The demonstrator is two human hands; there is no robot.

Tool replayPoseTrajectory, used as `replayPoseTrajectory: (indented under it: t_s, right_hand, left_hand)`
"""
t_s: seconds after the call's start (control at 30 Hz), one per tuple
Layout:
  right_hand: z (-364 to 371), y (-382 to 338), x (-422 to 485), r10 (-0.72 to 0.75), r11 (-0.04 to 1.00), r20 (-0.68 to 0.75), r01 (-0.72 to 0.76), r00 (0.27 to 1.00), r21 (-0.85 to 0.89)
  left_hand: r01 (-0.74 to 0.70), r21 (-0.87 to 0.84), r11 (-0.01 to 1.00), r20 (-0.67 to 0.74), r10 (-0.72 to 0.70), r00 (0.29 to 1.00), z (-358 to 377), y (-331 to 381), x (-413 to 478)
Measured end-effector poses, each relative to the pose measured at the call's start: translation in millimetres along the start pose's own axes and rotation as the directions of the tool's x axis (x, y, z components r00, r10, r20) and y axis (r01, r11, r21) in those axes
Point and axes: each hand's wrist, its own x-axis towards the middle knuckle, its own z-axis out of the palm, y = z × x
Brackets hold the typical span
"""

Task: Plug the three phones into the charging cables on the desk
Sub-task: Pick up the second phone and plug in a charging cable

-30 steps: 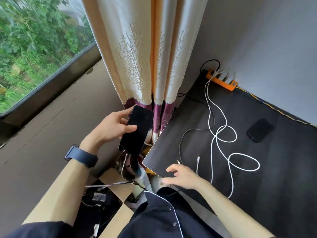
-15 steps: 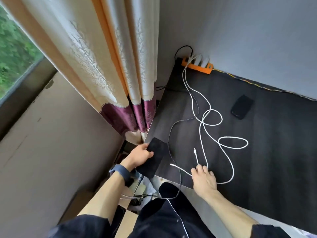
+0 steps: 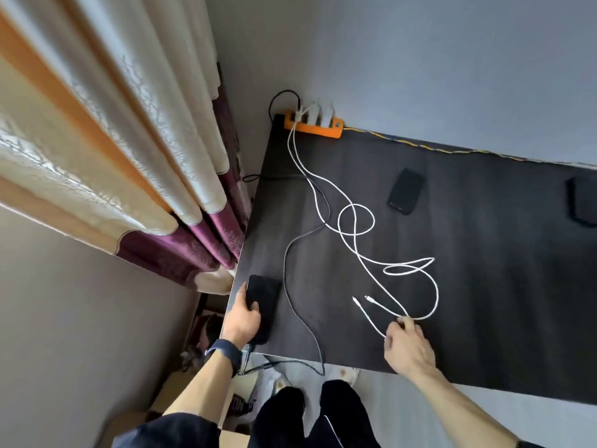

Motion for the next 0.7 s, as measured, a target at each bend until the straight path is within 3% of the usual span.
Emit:
replayPoseTrajectory:
  t_s: [0.13, 0.4, 0.7]
  right_hand:
    - [7, 8, 2, -0.064, 0.995, -0.05, 0.067, 0.997, 0.069]
    - [21, 17, -2, -0.163, 0.981, -0.098, 0.171, 0.982, 0.089]
    - [9, 31, -3, -0.27, 0.954, -0.004, 0.269, 0.963, 0.131]
  left_hand:
    - [0.005, 0.078, 0.997, -0.086, 0.002, 0.996, 6, -3, 0]
    - [-0.049, 0.43, 0.901, -0.142, 0.121, 0.982, 27, 4, -13]
    - [0.017, 0.497, 0.867, -0.182, 0.085, 0.98, 38, 3, -19]
